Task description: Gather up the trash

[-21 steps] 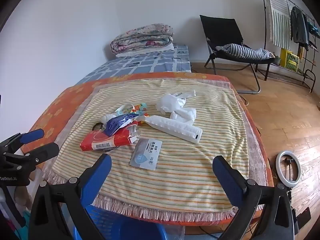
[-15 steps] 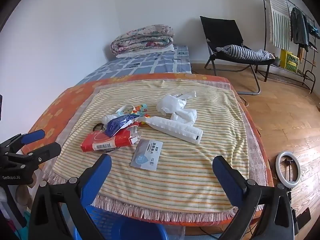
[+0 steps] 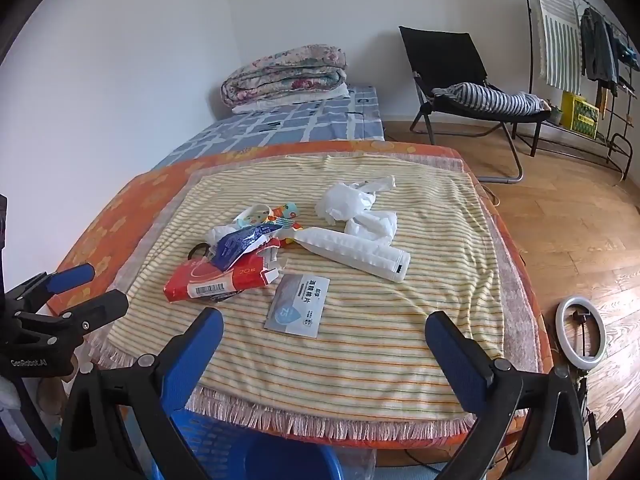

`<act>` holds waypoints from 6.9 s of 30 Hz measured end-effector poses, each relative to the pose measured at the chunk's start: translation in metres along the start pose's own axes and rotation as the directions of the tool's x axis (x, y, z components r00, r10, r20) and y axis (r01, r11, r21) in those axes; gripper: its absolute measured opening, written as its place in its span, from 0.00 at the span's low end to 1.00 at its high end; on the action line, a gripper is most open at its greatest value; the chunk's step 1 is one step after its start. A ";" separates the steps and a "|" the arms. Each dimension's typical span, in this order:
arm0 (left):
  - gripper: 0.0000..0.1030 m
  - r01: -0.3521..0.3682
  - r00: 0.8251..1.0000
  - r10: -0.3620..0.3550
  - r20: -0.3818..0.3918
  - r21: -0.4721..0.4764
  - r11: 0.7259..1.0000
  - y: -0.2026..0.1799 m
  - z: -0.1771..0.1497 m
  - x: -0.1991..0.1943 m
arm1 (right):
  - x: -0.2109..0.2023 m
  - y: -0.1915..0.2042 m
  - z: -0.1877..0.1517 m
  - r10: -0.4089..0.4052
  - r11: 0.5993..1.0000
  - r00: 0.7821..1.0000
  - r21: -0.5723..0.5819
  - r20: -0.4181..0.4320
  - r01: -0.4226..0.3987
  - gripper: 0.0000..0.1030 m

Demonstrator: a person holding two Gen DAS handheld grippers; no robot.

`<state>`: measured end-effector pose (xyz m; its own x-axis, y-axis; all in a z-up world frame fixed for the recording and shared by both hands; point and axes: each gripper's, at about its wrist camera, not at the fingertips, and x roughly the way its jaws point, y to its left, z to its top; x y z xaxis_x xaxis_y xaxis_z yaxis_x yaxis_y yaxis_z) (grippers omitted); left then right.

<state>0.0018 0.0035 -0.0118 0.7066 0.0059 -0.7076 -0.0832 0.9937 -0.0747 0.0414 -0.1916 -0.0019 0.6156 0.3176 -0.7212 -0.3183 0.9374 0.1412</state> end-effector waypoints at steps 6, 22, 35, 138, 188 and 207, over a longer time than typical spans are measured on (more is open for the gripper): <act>1.00 0.002 1.000 -0.002 -0.001 0.000 1.000 0.001 0.001 0.000 | -0.001 0.001 0.000 0.001 1.000 1.000 -0.001 -0.001 -0.001 0.99; 1.00 0.003 1.000 -0.003 0.001 0.000 1.000 0.000 0.001 -0.001 | 0.002 0.003 -0.002 0.000 1.000 1.000 0.000 -0.010 0.000 0.99; 1.00 0.002 1.000 -0.002 0.002 -0.002 1.000 0.000 0.001 -0.001 | 0.003 0.003 -0.003 0.000 1.000 1.000 0.002 -0.015 0.000 0.99; 0.59 0.096 0.953 -0.138 -0.271 -0.161 0.982 0.011 0.071 0.174 | 0.197 -0.071 0.078 0.329 0.938 0.890 0.216 -0.316 -0.271 0.67; 0.50 0.093 0.967 -0.129 -0.221 -0.170 0.981 0.028 0.081 0.133 | 0.147 -0.010 0.057 0.194 0.965 0.919 -0.102 -0.344 -0.242 0.21; 0.50 0.190 0.965 -0.213 -0.153 -0.155 0.970 0.035 0.057 0.051 | 0.067 0.015 0.029 0.242 0.948 0.933 -0.141 -0.267 -0.286 0.21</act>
<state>0.0748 0.0453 -0.0102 0.5920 -0.2232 -0.7744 -0.0554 0.9473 -0.3154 0.0990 -0.1520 -0.0280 0.3047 0.4849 -0.8198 -0.5793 0.7775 0.2445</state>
